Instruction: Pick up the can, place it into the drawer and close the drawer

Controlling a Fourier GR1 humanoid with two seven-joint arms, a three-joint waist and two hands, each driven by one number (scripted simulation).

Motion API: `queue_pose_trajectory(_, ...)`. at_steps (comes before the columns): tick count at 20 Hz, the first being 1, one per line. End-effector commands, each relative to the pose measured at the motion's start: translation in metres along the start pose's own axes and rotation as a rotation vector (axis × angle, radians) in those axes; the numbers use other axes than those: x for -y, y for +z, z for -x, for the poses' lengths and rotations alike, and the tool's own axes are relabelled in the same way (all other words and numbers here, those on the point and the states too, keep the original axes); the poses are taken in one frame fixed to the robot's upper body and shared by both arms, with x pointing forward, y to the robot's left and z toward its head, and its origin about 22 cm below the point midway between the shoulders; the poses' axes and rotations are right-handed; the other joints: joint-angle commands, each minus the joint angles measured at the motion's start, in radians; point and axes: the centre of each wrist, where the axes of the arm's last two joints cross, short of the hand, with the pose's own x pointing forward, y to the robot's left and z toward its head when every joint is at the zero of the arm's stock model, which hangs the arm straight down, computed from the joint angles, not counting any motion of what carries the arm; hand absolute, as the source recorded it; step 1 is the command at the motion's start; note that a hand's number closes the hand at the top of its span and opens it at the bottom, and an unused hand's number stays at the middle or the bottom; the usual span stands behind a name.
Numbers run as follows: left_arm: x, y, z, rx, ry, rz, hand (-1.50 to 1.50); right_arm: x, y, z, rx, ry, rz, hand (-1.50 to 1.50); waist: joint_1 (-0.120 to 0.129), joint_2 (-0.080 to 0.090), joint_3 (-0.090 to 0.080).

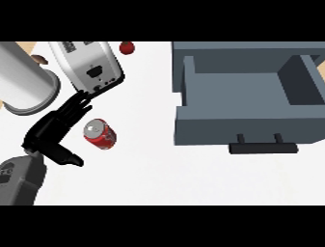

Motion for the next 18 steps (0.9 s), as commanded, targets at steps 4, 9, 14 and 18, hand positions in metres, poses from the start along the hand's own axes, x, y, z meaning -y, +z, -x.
queue_pose_trajectory(4, -0.004, -0.001, 0.039, -0.043, -0.017, -0.017, -1.5, 0.016, -0.001, -0.025, 0.018, 0.012, -0.013, -1.5, -0.002, 0.0, 0.0)
queue_pose_trajectory(9, -0.024, -0.001, 0.054, -0.063, -0.008, -0.02, -1.5, 0.001, 0.002, -0.006, 0.028, -0.02, -0.008, -1.5, -0.006, 0.002, 0.0)
queue_pose_trajectory(14, -0.007, -0.014, 0.071, -0.09, 0.008, -0.023, -1.5, 0.005, 0.003, -0.015, 0.017, -0.009, -0.005, -1.5, -0.005, 0.001, 0.0)
queue_pose_trajectory(18, -0.011, -0.004, 0.088, -0.083, 0.039, -0.015, -1.5, -0.004, 0.005, 0.003, 0.007, -0.021, -0.012, -1.5, -0.011, 0.004, -0.001)
